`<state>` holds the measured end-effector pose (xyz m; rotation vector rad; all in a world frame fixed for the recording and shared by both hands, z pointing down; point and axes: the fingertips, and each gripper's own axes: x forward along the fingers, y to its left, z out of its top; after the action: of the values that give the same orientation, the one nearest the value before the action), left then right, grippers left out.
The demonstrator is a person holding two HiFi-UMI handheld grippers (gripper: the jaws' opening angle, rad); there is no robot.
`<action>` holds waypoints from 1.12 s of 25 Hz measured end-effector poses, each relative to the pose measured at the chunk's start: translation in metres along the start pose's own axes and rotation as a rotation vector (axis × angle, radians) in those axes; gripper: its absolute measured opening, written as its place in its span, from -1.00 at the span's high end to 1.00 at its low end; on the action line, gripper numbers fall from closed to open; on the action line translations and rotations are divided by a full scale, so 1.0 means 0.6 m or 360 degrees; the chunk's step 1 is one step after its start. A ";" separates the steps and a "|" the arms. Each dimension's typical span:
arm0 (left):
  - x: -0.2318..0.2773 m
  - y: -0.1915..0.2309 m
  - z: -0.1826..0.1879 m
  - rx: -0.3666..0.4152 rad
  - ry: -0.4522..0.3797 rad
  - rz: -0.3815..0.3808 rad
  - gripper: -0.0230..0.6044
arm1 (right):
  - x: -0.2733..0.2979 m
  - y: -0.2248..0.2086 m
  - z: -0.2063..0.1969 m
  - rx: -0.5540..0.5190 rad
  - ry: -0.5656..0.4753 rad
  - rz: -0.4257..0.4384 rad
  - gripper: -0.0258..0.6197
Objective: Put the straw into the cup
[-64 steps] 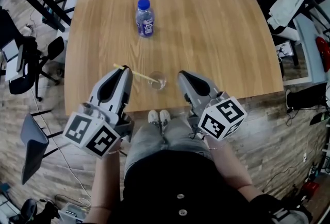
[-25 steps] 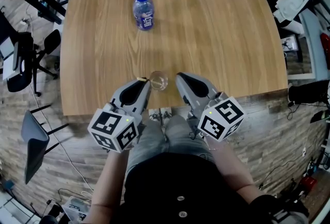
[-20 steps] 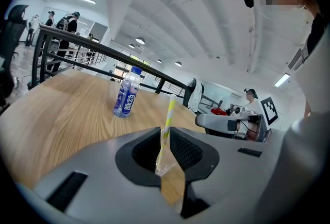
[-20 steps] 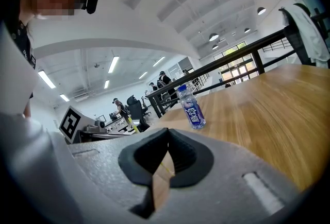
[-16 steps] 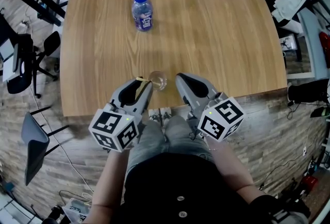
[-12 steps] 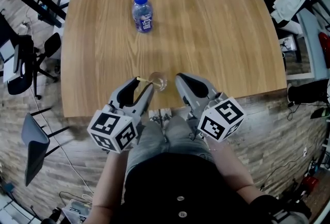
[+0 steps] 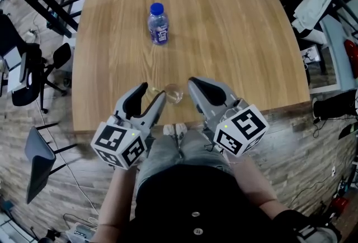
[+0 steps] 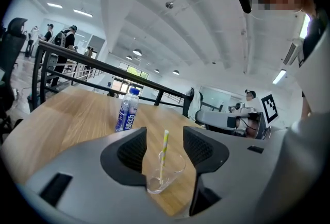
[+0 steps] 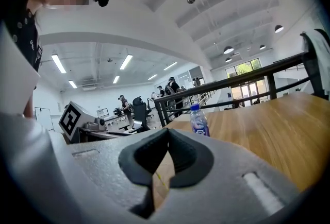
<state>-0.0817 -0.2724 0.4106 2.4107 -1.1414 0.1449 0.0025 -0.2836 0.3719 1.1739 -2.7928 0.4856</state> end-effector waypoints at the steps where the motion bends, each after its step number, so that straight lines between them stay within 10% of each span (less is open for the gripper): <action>1: -0.003 0.000 0.007 0.0010 -0.0012 0.0003 0.23 | 0.000 0.002 0.009 0.0002 -0.0018 0.0005 0.92; 28: -0.031 -0.056 0.157 0.0144 -0.0434 0.0025 0.38 | -0.004 0.061 0.129 -0.0203 -0.0238 0.0160 0.92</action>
<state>-0.0782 -0.2835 0.3097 2.5594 -1.2968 -0.1350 -0.0175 -0.2825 0.2886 1.0905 -2.9692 0.2300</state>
